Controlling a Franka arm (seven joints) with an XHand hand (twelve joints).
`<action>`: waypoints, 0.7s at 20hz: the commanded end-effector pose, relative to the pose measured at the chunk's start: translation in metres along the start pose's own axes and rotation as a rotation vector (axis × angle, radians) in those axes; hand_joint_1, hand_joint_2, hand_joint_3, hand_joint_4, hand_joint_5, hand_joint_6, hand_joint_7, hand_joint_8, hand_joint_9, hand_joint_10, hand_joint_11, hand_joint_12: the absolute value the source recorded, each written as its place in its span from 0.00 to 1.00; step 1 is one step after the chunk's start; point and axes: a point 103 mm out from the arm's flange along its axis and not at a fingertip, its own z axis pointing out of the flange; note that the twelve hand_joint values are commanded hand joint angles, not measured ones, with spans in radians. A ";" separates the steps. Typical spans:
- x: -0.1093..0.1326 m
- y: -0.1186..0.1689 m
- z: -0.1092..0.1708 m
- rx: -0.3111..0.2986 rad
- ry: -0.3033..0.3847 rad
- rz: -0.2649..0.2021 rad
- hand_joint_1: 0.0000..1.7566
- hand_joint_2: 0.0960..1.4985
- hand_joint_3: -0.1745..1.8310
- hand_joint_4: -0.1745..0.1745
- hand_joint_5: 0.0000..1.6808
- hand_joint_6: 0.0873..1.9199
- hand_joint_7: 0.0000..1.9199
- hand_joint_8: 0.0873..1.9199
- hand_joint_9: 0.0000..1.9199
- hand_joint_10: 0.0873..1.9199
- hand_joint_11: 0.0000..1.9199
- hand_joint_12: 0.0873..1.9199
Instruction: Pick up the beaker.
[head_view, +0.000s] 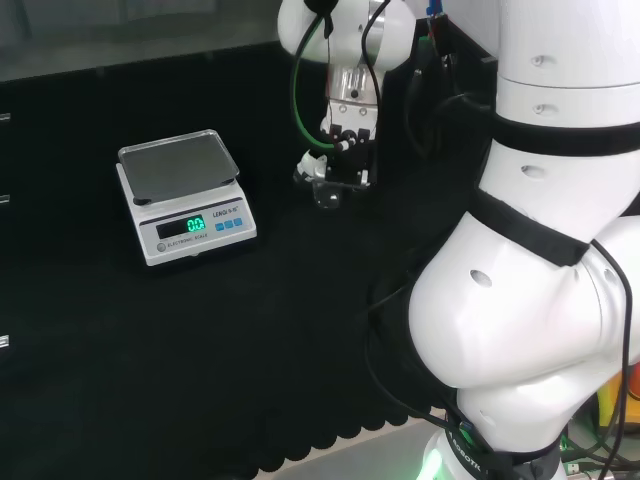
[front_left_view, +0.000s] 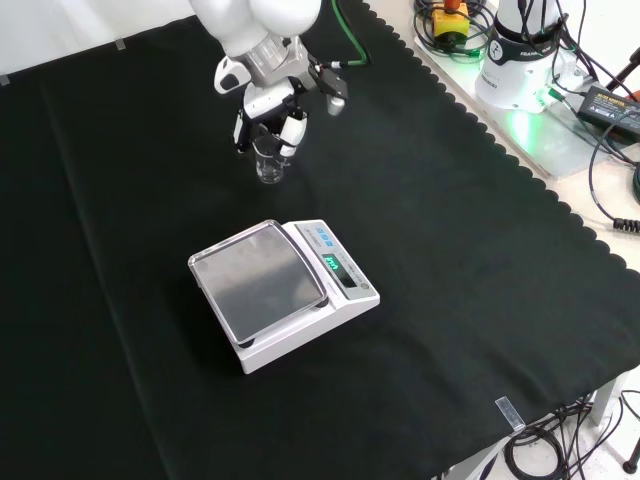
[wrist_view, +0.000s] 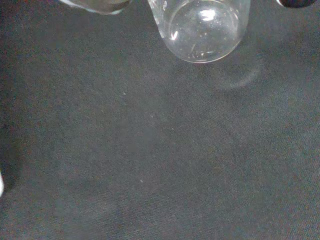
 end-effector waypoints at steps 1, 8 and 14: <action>0.007 -0.028 -0.040 -0.029 0.055 -0.074 0.66 0.70 0.10 0.00 0.61 0.46 0.66 0.34 0.88 0.05 0.87 0.19; 0.019 -0.064 -0.088 -0.061 0.054 -0.132 0.66 0.70 0.10 0.00 0.61 0.46 0.66 0.34 0.89 0.06 0.87 0.19; 0.028 -0.089 -0.114 -0.071 0.025 -0.160 0.66 0.70 0.10 0.00 0.61 0.46 0.66 0.34 0.89 0.06 0.87 0.19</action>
